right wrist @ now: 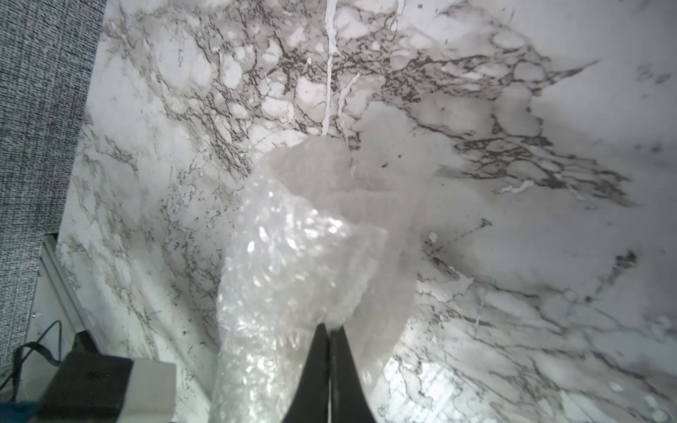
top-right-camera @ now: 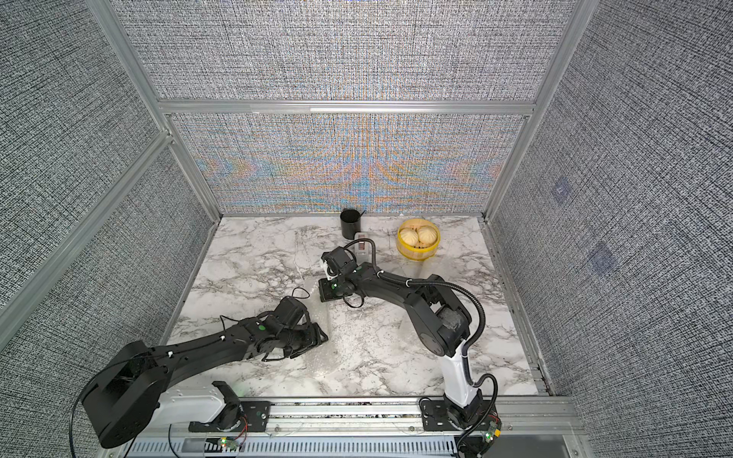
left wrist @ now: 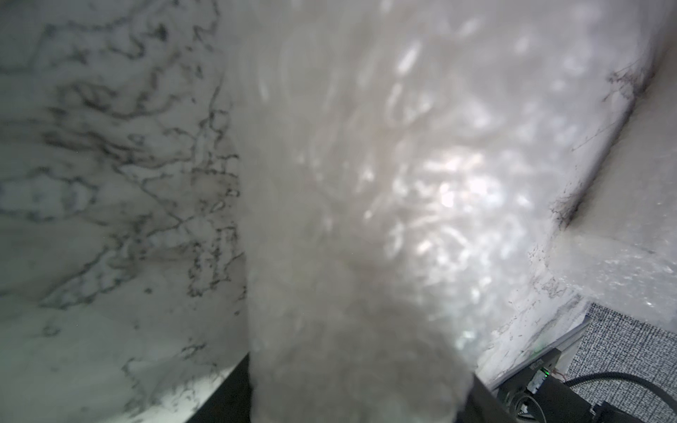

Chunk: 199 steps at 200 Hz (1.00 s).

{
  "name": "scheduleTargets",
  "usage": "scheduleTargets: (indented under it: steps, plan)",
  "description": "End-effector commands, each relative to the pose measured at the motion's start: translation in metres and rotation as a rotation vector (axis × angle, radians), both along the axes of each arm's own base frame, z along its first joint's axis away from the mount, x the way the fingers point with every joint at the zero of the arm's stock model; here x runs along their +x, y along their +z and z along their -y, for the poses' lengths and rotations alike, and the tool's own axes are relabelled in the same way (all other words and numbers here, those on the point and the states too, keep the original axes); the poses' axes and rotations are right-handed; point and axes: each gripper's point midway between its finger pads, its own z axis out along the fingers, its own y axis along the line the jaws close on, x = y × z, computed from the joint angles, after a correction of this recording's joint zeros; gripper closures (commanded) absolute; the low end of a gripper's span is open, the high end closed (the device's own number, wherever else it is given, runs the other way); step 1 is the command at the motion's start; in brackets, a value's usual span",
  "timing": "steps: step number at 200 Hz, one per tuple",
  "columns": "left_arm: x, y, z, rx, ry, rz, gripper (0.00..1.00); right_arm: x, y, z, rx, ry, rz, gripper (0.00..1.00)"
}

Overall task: Wrap vases in bubble wrap
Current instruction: Wrap the vase in bubble wrap.

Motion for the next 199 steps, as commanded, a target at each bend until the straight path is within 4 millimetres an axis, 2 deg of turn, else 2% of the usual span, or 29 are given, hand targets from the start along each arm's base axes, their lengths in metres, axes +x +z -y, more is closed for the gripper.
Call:
scheduleTargets:
  steps: [1,11,33,46,65,91,109,126,160,199]
  plan:
    - [-0.017,-0.018,-0.022,0.113,-0.04,-0.06,0.36,0.0,0.01,0.001,0.006,-0.001,0.009,0.86]
    - [-0.018,-0.018,-0.024,0.139,-0.052,-0.072,0.37,-0.001,0.014,0.004,0.0,0.002,0.012,0.76]
    - [-0.017,-0.019,-0.021,0.158,-0.1,-0.073,0.39,-0.001,0.026,0.016,-0.001,-0.005,0.039,0.68]
    - [-0.018,-0.022,-0.021,0.163,-0.117,-0.078,0.39,-0.005,0.038,0.01,0.035,0.051,0.07,0.63]
    - [-0.019,-0.026,-0.024,0.186,-0.13,-0.087,0.39,-0.004,0.037,0.005,0.009,0.107,0.064,0.6]
    - [-0.019,-0.027,-0.029,0.206,-0.144,-0.078,0.39,0.001,0.043,-0.015,0.071,0.175,0.057,0.65]
    - [-0.02,-0.029,-0.036,0.23,-0.146,-0.087,0.39,0.013,0.032,-0.022,0.039,0.18,0.053,0.73]
    - [-0.02,-0.029,-0.041,0.257,-0.154,-0.089,0.38,0.027,0.02,-0.022,0.003,0.161,0.057,0.78]
    - [-0.021,-0.027,-0.048,0.278,-0.167,-0.086,0.35,0.052,-0.004,-0.005,-0.069,0.083,0.074,0.83]
    - [-0.022,-0.022,-0.055,0.26,-0.158,-0.08,0.29,0.053,-0.025,0.002,-0.108,0.086,0.068,0.86]
